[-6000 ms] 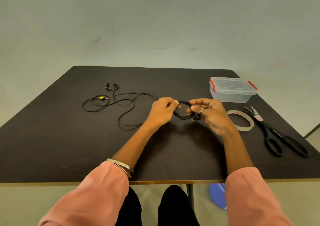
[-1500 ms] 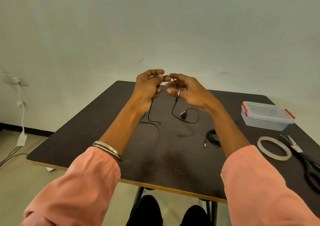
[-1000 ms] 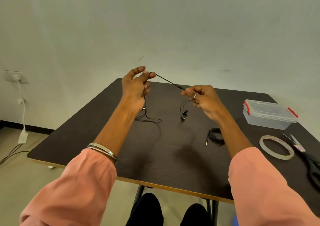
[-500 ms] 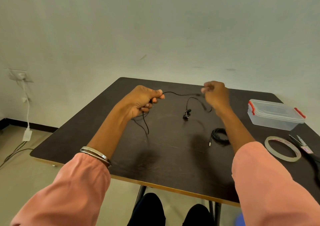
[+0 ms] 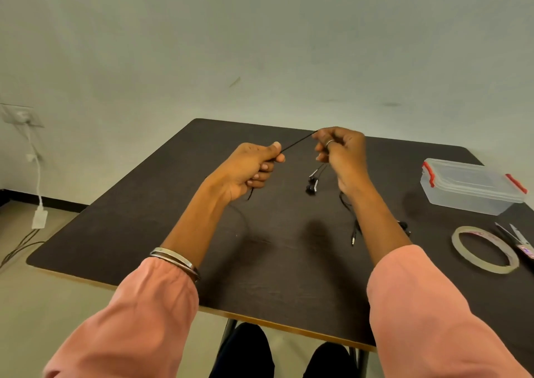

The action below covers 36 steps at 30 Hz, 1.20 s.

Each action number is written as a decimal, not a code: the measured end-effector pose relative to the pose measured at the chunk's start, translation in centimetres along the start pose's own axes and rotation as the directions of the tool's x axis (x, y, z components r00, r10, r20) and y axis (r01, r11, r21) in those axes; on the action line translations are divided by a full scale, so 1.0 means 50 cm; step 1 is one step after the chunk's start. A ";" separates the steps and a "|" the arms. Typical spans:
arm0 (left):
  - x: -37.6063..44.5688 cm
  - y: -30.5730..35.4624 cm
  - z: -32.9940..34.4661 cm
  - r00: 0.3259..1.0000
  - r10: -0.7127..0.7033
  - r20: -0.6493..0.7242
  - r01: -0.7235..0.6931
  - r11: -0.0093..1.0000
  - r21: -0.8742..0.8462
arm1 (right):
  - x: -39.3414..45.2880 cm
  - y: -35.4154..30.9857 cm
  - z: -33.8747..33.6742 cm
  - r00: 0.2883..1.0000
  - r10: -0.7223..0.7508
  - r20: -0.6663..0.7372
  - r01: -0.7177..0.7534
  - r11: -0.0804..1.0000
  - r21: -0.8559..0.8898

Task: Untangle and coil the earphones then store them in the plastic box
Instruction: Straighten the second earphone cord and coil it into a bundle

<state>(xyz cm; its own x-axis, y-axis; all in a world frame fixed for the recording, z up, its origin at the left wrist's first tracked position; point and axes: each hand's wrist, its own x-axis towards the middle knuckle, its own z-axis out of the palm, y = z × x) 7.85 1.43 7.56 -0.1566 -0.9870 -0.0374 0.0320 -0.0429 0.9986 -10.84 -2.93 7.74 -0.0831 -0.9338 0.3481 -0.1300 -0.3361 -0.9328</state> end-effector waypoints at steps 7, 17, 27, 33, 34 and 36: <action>0.049 -0.050 -0.010 0.987 0.060 -0.150 -0.035 0.987 0.159 | 0.020 0.064 0.012 0.942 -0.254 -0.218 0.080 0.802 -0.591; 0.081 -0.096 -0.014 0.986 0.155 -0.059 -0.126 0.931 0.342 | -0.002 0.107 0.056 0.817 -0.385 0.430 0.576 0.486 -0.658; 0.065 -0.103 -0.048 0.991 0.120 -0.056 -0.098 0.951 0.293 | 0.004 0.116 0.015 0.942 -0.269 -0.202 0.032 0.670 -0.742; 0.068 -0.108 -0.045 0.986 0.136 -0.102 -0.096 0.941 0.324 | -0.024 0.108 0.072 0.820 -0.383 0.425 0.545 0.298 -0.784; 0.067 -0.108 -0.042 0.985 0.142 -0.100 -0.101 0.936 0.337 | -0.028 0.109 0.081 0.818 -0.377 0.434 0.548 0.287 -0.786; 0.068 -0.110 -0.038 0.982 0.153 -0.113 -0.103 0.927 0.360 | -0.032 0.106 0.086 0.834 -0.401 0.378 0.510 0.303 -0.805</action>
<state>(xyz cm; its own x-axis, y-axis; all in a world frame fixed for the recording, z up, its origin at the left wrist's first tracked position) 9.01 -1.99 1.87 -0.0377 -0.9930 0.1116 -0.3099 0.1178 0.9434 -7.17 -3.75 1.84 0.3563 -0.6905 0.6295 -0.8770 -0.4796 -0.0297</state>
